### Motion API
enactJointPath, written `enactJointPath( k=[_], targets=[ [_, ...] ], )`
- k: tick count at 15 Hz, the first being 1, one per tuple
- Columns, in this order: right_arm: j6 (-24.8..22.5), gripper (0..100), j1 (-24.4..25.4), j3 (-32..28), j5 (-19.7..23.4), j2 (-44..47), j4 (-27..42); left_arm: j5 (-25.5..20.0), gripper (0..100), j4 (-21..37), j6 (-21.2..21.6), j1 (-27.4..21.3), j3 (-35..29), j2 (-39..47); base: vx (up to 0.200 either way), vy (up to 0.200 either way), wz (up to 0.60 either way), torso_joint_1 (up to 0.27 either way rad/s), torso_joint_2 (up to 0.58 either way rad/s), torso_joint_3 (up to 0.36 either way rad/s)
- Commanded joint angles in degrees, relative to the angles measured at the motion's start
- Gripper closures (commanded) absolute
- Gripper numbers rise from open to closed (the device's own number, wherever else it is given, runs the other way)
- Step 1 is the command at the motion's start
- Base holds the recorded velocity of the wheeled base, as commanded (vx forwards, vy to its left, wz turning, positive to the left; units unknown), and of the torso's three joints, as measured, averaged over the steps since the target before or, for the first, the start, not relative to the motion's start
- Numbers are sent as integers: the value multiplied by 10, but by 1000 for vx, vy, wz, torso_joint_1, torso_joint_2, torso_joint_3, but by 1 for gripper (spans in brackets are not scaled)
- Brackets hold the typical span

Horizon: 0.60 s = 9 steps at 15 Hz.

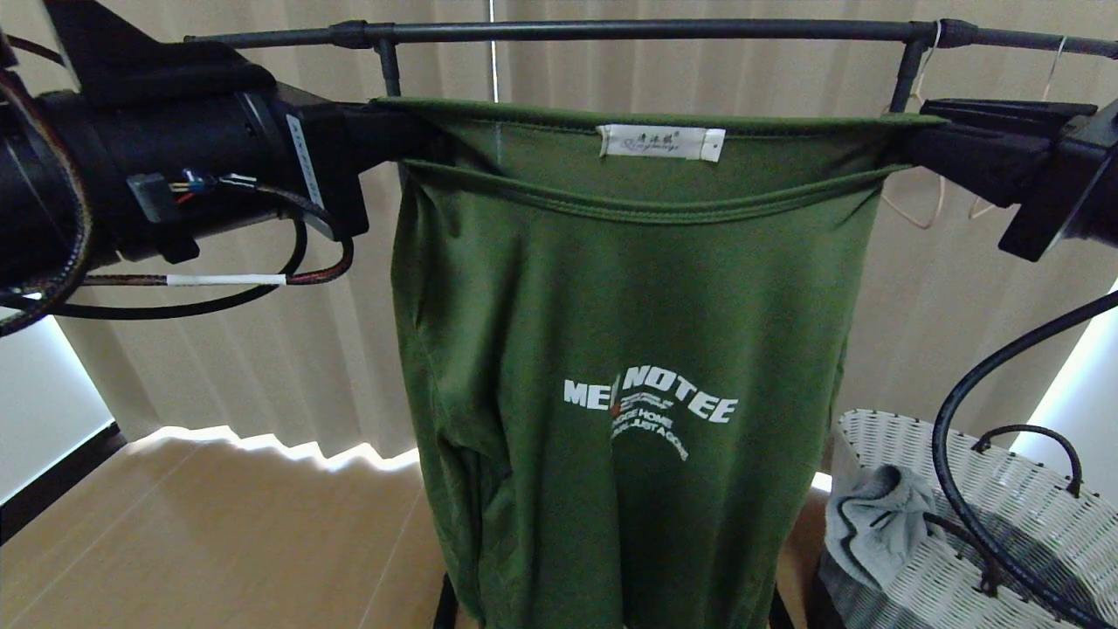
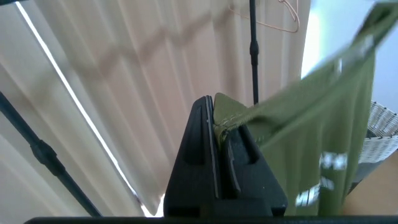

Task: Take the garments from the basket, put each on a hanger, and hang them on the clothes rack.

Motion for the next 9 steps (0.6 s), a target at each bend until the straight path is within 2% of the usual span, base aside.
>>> enactJointPath(
  k=[1,5,9],
  targets=[
    [1,0,0,11,0,-1,-7,1,100,0,1,4,0,3,0,0,0,0,0,0],
    [1,0,0,32,2,-27,-8,3,100,1,3,23,-1,11,0,0,0,0,0,0],
    [4,0,0,34,7,-43,-9,29,100,-2,3,28,-4,36,0,0,0,0,0,0]
  ],
)
